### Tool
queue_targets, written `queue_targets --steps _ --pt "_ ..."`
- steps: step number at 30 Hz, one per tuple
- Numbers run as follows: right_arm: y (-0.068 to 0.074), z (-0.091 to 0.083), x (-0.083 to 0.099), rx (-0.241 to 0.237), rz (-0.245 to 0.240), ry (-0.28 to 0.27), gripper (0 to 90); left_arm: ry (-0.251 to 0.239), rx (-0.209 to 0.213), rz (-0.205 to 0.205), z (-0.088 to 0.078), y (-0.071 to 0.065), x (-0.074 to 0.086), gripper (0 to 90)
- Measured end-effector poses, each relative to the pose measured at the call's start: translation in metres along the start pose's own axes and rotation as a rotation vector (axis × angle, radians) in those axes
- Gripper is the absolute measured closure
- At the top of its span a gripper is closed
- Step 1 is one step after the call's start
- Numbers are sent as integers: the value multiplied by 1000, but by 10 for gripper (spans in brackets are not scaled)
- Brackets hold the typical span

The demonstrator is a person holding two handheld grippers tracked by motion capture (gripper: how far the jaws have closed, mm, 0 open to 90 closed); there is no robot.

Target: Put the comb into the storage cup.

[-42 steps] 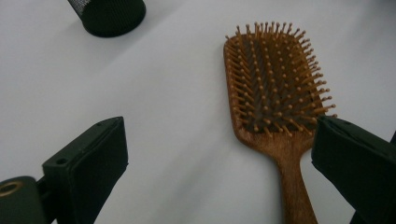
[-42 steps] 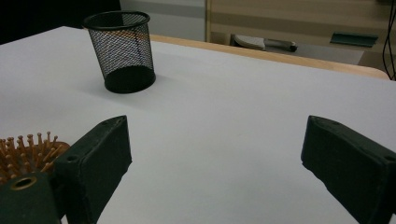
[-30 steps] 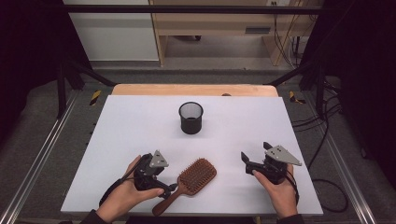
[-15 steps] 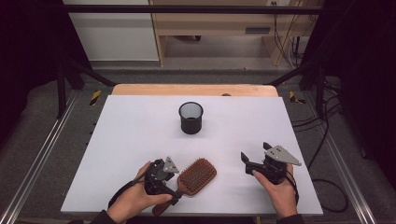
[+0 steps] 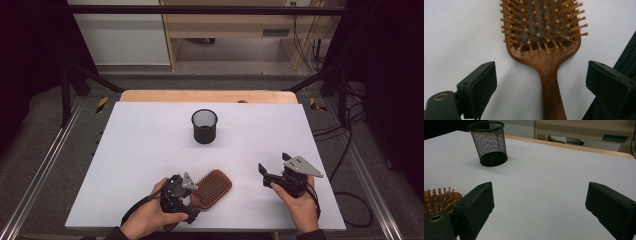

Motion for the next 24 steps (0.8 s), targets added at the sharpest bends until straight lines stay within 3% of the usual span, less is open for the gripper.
queue_targets --steps 10,18,24 --pt "0 0 0 -1 -4 3 83 27 1 -16 4 0 3 172" --pt "1 0 1 -4 -6 6 83 58 7 -18 7 -2 4 300" --pt "1 0 1 -4 -7 9 83 71 21 -27 6 -3 3 349"
Point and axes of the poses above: each handheld gripper's, and its own axes: z roughly forward along the jaws, x roughly out of its underside, y roughly to its left, the point moved 8 cm from there along z, roughly forward along the jaws, and after that the axes turned 7 degrees about -z, right-handed, at the moved point
